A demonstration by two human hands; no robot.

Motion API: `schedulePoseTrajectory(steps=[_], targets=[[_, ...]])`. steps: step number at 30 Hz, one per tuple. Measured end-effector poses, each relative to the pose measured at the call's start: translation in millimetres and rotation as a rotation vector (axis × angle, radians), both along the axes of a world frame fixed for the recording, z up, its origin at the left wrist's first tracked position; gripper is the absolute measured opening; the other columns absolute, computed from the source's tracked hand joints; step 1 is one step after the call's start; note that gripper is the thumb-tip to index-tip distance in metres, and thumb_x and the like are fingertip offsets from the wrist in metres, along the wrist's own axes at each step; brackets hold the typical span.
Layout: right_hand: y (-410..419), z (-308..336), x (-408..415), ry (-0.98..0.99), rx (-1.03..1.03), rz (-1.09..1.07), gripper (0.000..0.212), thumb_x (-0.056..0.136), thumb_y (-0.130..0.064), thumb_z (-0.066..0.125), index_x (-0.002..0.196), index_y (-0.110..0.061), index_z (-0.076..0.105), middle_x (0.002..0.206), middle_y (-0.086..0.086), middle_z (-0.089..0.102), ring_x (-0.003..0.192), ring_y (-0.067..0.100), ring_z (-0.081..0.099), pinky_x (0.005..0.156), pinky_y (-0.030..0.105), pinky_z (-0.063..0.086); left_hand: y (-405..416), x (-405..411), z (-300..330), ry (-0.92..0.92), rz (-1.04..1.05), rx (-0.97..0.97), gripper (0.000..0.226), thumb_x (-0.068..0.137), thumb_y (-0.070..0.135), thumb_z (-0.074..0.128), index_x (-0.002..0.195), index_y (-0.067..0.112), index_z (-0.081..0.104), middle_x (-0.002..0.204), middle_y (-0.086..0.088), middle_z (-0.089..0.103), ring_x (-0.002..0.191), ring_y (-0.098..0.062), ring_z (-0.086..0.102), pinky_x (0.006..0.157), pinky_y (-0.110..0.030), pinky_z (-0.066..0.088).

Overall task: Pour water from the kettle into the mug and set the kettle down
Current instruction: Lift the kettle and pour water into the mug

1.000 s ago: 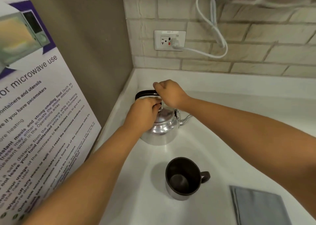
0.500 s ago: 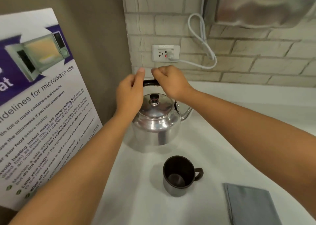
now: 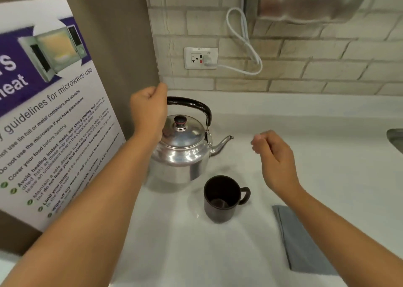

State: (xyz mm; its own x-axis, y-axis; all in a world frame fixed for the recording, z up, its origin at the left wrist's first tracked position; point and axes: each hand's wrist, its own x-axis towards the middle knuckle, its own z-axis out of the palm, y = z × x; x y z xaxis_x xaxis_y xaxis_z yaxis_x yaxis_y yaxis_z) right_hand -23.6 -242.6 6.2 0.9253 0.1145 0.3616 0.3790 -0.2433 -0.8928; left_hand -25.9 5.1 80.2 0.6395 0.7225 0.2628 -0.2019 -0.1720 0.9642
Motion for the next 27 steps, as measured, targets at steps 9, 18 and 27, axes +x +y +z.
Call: schedulePoseTrajectory(steps=[9, 18, 27], targets=[[-0.1, -82.5, -37.1, 0.408, 0.051, 0.108, 0.033, 0.091, -0.019, 0.05, 0.059, -0.011, 0.046, 0.052, -0.008, 0.05, 0.051, 0.003, 0.047, 0.053, 0.012, 0.038, -8.3, -18.3, -1.7, -0.014, 0.023, 0.018, 0.045, 0.073, 0.016, 0.057, 0.041, 0.023, 0.027, 0.038, 0.012, 0.018, 0.042, -0.007, 0.016, 0.04, -0.02, 0.017], [-8.0, -88.2, -24.7, 0.36, 0.222, -0.139, 0.037, 0.084, -0.007, 0.041, 0.052, -0.02, 0.029, 0.046, -0.013, 0.031, 0.045, 0.004, 0.027, 0.045, 0.02, 0.026, -23.2, -29.3, 1.0, -0.04, -0.008, 0.113, 0.049, 0.071, 0.014, 0.057, 0.033, 0.021, 0.027, 0.034, 0.011, 0.015, 0.039, -0.006, 0.014, 0.038, -0.018, 0.017], [-9.8, -92.7, -15.4, 0.309, 0.23, -0.121, 0.029, 0.082, -0.007, 0.042, 0.056, -0.015, 0.032, 0.054, -0.003, 0.029, 0.05, 0.008, 0.026, 0.048, 0.026, 0.023, -37.0, -36.1, 6.6, 0.012, -0.041, 0.303, 0.045, 0.069, 0.016, 0.058, 0.033, 0.017, 0.032, 0.031, 0.009, 0.017, 0.034, -0.007, 0.016, 0.036, -0.011, 0.02]])
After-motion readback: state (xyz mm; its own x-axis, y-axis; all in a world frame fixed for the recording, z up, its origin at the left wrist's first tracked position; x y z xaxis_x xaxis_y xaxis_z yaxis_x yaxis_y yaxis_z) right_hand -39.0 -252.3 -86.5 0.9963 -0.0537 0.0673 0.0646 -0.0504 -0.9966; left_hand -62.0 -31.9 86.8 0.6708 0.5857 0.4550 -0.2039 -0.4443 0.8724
